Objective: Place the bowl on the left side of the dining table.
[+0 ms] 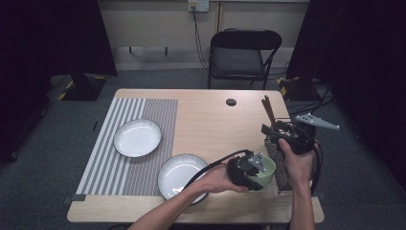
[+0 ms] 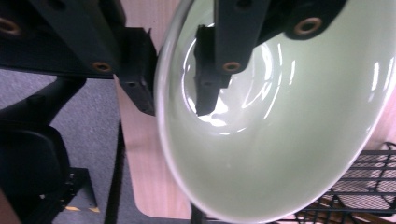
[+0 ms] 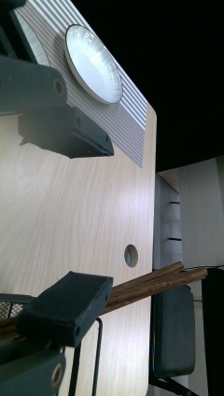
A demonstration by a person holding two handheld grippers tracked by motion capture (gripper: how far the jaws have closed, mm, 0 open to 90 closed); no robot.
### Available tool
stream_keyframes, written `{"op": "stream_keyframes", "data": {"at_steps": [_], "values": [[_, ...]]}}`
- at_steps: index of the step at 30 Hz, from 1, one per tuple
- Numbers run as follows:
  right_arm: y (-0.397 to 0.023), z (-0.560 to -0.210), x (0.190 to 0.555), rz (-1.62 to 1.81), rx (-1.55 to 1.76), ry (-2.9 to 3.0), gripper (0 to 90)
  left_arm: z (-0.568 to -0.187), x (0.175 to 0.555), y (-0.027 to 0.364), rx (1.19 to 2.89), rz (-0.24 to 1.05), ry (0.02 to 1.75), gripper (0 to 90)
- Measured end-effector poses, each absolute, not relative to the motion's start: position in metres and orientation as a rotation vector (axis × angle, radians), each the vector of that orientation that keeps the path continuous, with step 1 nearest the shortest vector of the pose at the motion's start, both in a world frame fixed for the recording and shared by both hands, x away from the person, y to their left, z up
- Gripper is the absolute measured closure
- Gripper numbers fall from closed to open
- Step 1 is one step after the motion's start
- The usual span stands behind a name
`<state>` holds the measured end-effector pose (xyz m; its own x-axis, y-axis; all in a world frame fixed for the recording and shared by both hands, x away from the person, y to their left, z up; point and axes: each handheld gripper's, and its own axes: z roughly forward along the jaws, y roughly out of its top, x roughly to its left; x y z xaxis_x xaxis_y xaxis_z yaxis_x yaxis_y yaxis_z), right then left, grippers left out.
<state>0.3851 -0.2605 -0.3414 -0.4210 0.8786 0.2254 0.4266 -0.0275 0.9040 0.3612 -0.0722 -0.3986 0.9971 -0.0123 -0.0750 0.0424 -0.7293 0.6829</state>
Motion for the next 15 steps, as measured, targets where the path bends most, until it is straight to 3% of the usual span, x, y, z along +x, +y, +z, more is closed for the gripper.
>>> {"op": "stream_keyframes", "data": {"at_steps": [4, 15], "values": [[-0.2598, -0.3420, 0.3855, 1.441, 1.366, 1.835, 30.6, -0.3993, 0.3609, -0.0759, 2.390, -0.128, 0.010, 83.4], [-0.2624, -0.3403, 0.3840, 1.439, 1.364, 1.826, 30.5, -0.3978, 0.3665, -0.0698, 2.314, -0.189, 0.038, 83.7]]}}
